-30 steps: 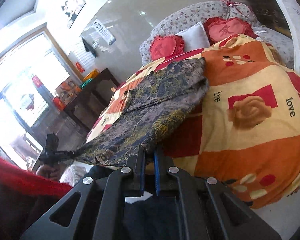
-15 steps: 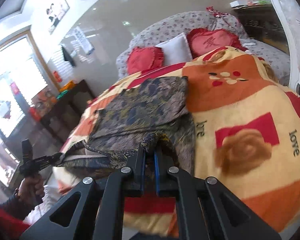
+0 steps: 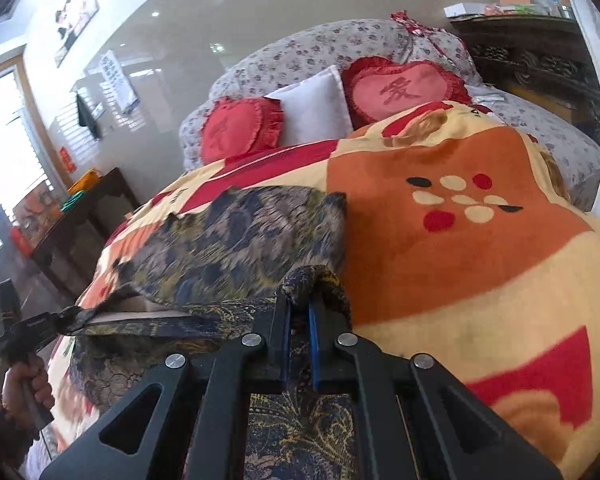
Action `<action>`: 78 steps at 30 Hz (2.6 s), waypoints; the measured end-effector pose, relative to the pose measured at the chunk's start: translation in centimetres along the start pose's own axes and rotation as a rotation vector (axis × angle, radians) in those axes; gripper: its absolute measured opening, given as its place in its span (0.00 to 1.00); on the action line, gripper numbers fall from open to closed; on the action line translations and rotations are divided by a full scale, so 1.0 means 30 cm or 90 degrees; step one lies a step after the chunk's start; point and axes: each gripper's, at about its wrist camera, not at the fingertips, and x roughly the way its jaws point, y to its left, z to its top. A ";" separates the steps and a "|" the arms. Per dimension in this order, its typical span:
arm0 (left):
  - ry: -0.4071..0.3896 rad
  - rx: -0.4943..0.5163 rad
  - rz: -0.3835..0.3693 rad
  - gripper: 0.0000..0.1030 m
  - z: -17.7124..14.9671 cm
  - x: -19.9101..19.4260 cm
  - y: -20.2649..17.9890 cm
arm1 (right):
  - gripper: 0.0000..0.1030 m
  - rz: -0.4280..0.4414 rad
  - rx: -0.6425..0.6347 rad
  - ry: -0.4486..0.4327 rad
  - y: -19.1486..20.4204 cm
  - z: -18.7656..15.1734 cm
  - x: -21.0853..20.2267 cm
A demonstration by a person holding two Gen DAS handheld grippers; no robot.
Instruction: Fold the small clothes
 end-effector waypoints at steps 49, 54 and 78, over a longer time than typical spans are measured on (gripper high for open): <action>-0.003 0.164 0.225 0.10 -0.168 0.229 -0.115 | 0.00 -0.169 -0.001 0.046 0.020 -0.125 0.243; -0.005 0.162 0.208 0.08 -0.126 0.184 -0.122 | 0.00 -0.151 0.009 0.078 0.017 -0.083 0.207; 0.003 0.148 0.159 0.08 0.303 0.378 -0.152 | 0.00 -0.092 -0.002 0.009 0.074 0.300 0.354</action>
